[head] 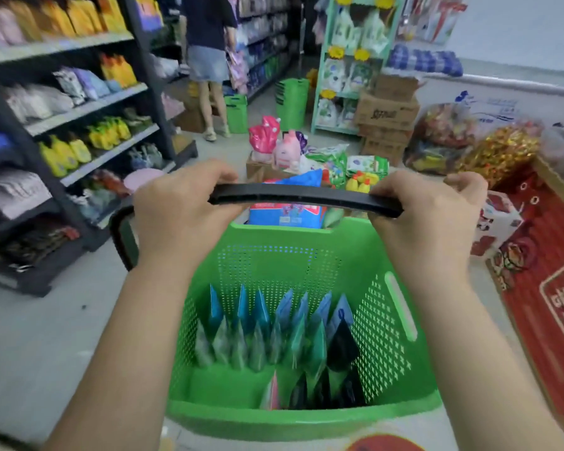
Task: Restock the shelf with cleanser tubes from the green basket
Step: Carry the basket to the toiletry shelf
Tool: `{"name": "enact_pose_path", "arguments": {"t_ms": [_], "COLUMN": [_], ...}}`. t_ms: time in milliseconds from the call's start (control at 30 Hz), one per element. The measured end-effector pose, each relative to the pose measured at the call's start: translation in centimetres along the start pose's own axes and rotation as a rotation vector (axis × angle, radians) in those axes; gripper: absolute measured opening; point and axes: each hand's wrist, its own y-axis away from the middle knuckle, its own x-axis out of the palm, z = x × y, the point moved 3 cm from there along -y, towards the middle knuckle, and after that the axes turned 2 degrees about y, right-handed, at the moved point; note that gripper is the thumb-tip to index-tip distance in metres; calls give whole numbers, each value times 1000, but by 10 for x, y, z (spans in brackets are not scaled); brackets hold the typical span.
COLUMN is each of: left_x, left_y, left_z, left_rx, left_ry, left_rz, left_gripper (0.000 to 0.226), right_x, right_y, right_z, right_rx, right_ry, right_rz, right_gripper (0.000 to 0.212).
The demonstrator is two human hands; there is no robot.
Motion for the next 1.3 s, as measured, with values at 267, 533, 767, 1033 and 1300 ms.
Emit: {"name": "enact_pose_path", "arguments": {"t_ms": [267,533,767,1033,1300], "left_x": [-67,-99,-102,-87,-61], "left_y": [-13,-47,-96,-186,-264], "left_z": [116,227,289,388,471], "left_rx": [13,-242,-14,129,51], "left_ry": [-131,-151,-446,-704,-723], "left_rz": [-107,-192,-182,-22,-60], "left_gripper": [32,46,89,88,80], "right_x": [76,169,240,347,440], "right_y": [-25,-67,-116,-205,-288], "right_z": [129,234,273,328,376], "right_rx": [-69,-186,-289,-379,-355], "right_ry": [-215,-405,-447,-533,-570], "right_rz": [-59,-28,-22,-10,-23], "right_gripper": [18,29,54,68,78]}}
